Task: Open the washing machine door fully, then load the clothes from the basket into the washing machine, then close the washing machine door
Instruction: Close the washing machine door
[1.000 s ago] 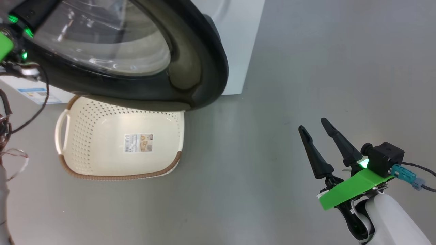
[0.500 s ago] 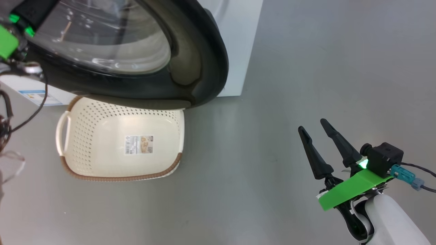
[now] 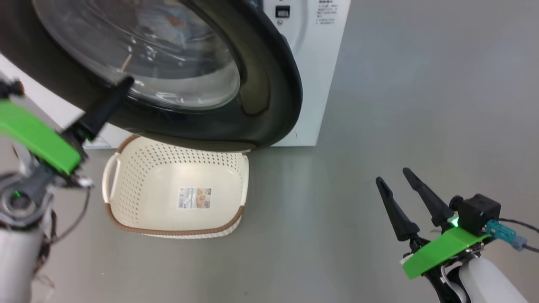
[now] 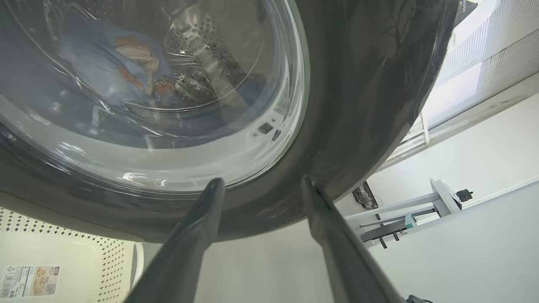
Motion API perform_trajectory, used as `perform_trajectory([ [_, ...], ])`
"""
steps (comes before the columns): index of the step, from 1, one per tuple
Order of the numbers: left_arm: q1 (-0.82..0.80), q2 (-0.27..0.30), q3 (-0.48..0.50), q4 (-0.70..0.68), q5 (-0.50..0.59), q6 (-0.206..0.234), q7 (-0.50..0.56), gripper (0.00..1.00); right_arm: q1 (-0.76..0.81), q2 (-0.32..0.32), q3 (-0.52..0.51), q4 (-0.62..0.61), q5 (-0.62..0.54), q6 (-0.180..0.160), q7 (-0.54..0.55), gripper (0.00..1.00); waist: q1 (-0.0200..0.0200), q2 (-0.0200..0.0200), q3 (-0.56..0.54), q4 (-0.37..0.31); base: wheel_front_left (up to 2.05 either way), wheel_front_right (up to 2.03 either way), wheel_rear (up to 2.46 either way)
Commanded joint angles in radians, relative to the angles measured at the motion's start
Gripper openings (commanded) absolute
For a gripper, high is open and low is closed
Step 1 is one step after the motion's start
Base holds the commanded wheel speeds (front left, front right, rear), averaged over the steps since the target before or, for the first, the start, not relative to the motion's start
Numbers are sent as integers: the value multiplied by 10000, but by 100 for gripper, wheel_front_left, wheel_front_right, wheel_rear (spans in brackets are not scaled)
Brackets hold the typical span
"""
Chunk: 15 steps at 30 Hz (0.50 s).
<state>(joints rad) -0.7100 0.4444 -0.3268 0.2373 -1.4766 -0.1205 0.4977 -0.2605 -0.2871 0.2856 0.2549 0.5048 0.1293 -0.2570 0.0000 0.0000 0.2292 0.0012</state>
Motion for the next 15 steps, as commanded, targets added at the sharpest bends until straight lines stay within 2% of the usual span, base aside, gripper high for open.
perform_trajectory([
  [1,213,568,283,-333,10,-102,-290,100,208,-111,252,-194,86,14,-48,100,0,0,-375,226,0,0,0],
  [15,3450,1117,-709,-569,462,-102,-3375,100,1318,-442,-164,-224,214,14,-48,100,0,0,-1019,91,0,0,0],
])
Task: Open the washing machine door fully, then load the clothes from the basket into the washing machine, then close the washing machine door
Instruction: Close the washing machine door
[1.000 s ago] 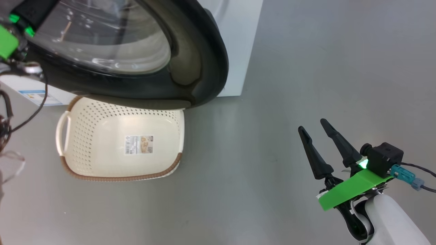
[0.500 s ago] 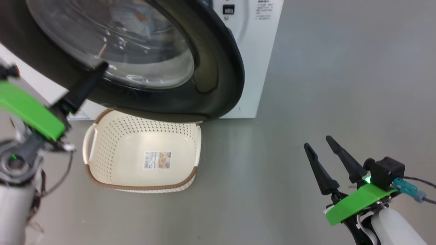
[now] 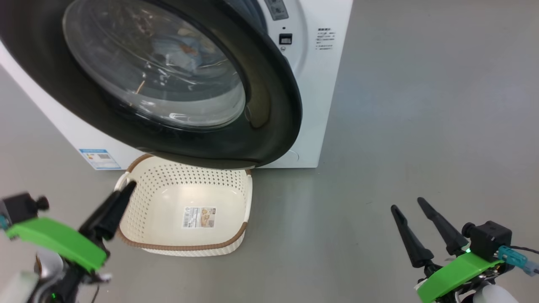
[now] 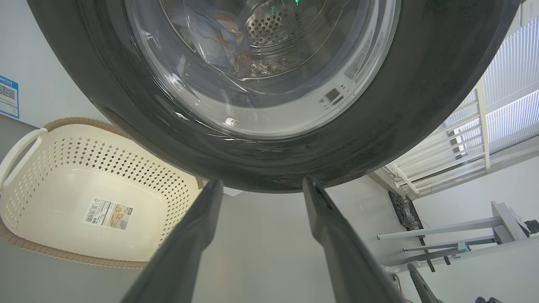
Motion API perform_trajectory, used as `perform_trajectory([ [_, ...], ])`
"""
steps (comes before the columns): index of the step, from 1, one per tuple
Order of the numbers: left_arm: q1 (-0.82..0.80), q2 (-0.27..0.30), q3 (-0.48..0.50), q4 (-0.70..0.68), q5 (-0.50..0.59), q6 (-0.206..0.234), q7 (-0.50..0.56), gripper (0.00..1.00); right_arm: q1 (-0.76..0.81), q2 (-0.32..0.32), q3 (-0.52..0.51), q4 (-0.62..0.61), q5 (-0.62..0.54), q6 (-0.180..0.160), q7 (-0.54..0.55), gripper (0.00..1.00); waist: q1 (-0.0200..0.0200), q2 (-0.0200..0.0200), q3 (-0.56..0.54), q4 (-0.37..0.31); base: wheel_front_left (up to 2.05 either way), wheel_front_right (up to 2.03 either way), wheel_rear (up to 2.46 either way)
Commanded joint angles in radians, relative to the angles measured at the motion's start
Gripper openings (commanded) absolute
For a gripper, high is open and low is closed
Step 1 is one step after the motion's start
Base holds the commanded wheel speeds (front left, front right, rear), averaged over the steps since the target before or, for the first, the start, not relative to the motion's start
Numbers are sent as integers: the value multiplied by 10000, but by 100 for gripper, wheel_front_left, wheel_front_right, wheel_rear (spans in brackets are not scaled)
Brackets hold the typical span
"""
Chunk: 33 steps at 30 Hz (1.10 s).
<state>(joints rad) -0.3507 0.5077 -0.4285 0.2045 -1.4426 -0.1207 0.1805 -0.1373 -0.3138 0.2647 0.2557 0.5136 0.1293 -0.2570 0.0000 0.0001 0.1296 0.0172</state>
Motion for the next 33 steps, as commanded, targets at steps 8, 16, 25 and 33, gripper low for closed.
perform_trajectory([
  [8,1004,985,-710,-136,819,-100,-2611,100,381,-160,-194,-284,124,14,-48,100,0,-1,-55,-559,0,0,0],
  [16,1383,1217,-1150,470,943,-100,-4050,100,561,-147,-351,-286,135,14,-48,100,0,-1,-128,-867,0,0,0],
  [25,1564,841,-202,1248,2941,-100,-4417,100,690,-99,-613,-337,111,14,-48,100,0,-1,-126,-1034,0,0,0],
  [33,2432,-375,1732,1016,5881,-100,-4421,100,701,-87,-818,-404,97,14,-48,100,0,-1,-127,-1055,0,0,0],
])
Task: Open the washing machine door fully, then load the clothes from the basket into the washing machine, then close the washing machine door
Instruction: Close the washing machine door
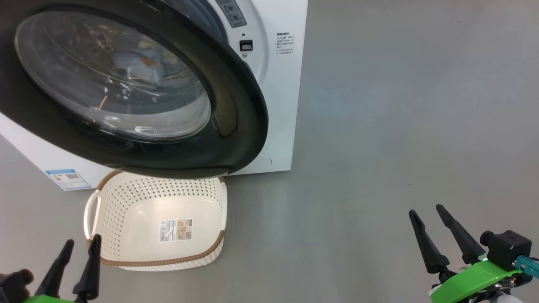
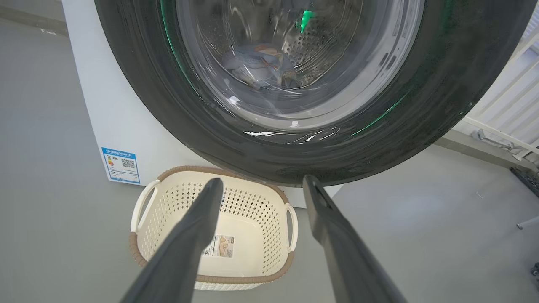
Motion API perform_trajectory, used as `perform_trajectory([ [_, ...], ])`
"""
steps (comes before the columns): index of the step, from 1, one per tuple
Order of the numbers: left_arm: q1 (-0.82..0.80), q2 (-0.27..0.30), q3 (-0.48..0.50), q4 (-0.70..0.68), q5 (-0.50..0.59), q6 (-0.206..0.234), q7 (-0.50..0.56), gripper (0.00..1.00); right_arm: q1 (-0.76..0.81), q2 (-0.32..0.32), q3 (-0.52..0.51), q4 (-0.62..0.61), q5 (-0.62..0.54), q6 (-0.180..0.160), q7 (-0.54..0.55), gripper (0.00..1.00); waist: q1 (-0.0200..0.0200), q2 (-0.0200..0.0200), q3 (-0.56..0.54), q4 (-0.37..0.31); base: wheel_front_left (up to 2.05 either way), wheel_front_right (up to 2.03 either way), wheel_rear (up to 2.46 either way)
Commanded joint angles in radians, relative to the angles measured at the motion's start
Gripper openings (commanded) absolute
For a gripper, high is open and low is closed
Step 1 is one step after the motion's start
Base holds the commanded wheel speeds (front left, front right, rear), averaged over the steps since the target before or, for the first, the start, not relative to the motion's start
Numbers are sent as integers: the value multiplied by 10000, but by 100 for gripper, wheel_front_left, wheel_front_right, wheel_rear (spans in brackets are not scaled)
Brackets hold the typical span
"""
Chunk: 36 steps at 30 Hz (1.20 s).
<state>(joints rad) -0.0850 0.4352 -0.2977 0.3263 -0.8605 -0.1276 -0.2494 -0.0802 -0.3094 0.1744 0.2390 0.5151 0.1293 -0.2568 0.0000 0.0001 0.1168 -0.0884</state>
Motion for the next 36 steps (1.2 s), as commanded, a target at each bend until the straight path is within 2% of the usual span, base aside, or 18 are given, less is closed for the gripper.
perform_trajectory([
  [1,-128,193,652,-245,424,-31,-122,100,125,-133,69,-244,80,14,-49,100,0,-1,3,4,0,0,0],
  [10,536,-1400,2422,-805,3290,-31,-123,100,145,-72,5,-254,32,14,-49,100,0,-1,54,71,0,0,0],
  [14,734,-2029,2872,-988,4286,-31,-123,100,140,-38,44,-219,18,14,-49,100,0,-1,50,103,0,0,0],
  [18,813,-2345,3065,-1015,4613,-31,-123,100,132,-45,81,-198,30,14,-49,100,0,-1,33,126,0,0,0],
  [26,778,-2423,3024,-1071,4831,-31,-123,100,63,-57,30,-236,80,14,-49,100,0,-1,-9,230,0,0,0],
  [27,755,-2452,2977,-1094,4844,-31,-124,100,33,-45,41,-258,118,14,-49,79,0,-1,-29,305,0,0,0],
  [28,739,-2468,2942,-1100,4849,-31,-124,100,-2,-45,83,-270,144,14,-49,43,0,-1,-38,357,0,0,0],
  [29,739,-2468,2942,-1100,4849,-31,-124,100,-2,-45,83,-270,144,14,-49,43,0,-1,-38,357,0,0,0],
  [31,702,-2490,2845,-1100,4855,-31,-124,100,-119,-35,166,-310,182,14,-49,2,0,-1,-44,473,0,0,0],
  [36,662,-2592,2625,-1178,4874,-31,-124,100,-643,46,513,-385,267,14,-49,0,0,-1,-56,865,0,0,0],
])
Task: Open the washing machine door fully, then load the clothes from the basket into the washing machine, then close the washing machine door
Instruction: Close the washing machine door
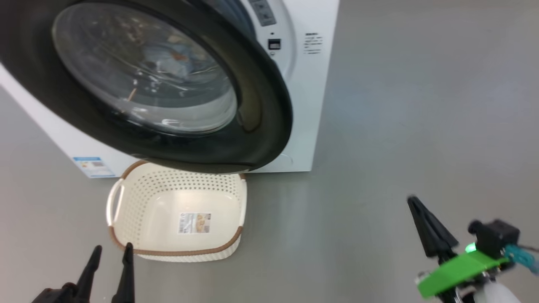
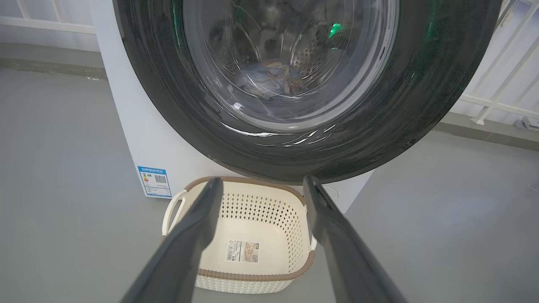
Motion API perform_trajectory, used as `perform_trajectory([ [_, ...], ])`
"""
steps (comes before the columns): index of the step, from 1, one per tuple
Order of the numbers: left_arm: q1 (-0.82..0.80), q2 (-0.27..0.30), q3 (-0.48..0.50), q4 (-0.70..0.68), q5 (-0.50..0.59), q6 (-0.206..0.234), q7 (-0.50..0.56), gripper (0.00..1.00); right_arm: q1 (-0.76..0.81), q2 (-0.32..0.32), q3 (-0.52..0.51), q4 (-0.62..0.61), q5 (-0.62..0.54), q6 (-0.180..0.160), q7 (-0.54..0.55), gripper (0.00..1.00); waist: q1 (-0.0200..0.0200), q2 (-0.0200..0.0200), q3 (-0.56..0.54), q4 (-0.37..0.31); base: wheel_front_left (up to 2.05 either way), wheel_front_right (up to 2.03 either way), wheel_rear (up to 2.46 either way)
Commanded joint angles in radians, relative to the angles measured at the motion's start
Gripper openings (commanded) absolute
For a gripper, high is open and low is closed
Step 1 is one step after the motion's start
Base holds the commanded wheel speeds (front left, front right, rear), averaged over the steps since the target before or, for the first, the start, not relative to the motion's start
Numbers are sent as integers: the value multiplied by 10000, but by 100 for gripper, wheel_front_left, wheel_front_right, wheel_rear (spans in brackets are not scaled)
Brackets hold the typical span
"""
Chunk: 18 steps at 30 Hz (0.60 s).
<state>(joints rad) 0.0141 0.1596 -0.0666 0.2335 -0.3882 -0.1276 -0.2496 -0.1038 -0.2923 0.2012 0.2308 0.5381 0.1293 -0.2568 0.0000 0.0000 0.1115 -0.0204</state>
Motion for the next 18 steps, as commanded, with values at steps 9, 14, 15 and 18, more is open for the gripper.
perform_trajectory([
  [9,-531,117,22,-294,208,-31,-122,100,-2098,339,1250,-117,137,14,-49,0,0,0,194,1049,0,0,0],
  [14,-697,-62,-90,-490,305,-31,-122,100,-3030,483,1832,227,205,14,-49,0,0,0,453,1573,0,0,0],
  [15,-734,-94,-117,-520,332,-31,-122,100,-3196,507,1921,322,215,14,-49,0,0,0,516,1675,0,0,0],
  [18,-880,-181,-221,-573,366,-31,-122,100,-3674,534,2224,645,262,14,-49,0,0,0,755,1969,0,0,0],
])
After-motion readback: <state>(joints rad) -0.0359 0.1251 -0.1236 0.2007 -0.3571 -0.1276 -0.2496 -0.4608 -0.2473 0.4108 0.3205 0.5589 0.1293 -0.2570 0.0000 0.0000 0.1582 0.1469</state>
